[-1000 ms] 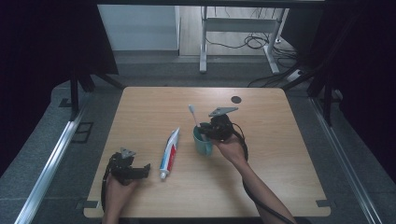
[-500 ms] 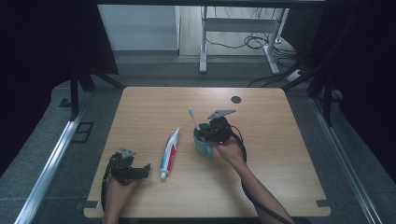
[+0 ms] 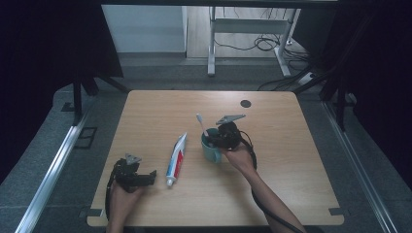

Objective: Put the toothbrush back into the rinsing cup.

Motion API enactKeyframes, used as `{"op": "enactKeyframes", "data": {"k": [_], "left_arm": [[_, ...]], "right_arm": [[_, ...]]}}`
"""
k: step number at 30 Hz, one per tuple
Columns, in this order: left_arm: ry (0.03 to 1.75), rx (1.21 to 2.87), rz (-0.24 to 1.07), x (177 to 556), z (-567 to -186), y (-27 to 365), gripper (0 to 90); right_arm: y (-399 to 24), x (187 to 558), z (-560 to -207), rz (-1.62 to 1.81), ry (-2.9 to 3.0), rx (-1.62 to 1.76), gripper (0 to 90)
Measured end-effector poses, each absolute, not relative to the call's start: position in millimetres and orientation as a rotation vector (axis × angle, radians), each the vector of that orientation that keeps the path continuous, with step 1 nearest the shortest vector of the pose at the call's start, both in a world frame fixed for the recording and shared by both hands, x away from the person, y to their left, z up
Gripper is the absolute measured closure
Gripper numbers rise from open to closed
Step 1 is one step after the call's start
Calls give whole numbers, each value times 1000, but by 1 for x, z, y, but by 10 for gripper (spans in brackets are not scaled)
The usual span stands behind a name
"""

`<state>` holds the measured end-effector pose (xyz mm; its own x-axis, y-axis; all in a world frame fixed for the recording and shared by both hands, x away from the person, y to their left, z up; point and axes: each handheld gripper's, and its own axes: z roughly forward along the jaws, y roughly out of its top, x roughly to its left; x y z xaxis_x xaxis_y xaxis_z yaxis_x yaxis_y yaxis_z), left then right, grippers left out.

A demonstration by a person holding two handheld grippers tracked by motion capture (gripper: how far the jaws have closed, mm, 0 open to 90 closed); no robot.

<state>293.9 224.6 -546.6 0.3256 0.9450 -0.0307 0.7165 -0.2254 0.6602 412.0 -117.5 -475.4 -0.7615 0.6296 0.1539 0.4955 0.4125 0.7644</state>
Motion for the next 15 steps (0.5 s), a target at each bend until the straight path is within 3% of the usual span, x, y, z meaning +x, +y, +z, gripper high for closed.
{"op": "enactKeyframes", "data": {"k": [15], "left_arm": [[1457, 2017, 515, 294, -547, 225, 0]], "right_arm": [[-119, 408, -465, 1275, 2496, 967, 705]]}}
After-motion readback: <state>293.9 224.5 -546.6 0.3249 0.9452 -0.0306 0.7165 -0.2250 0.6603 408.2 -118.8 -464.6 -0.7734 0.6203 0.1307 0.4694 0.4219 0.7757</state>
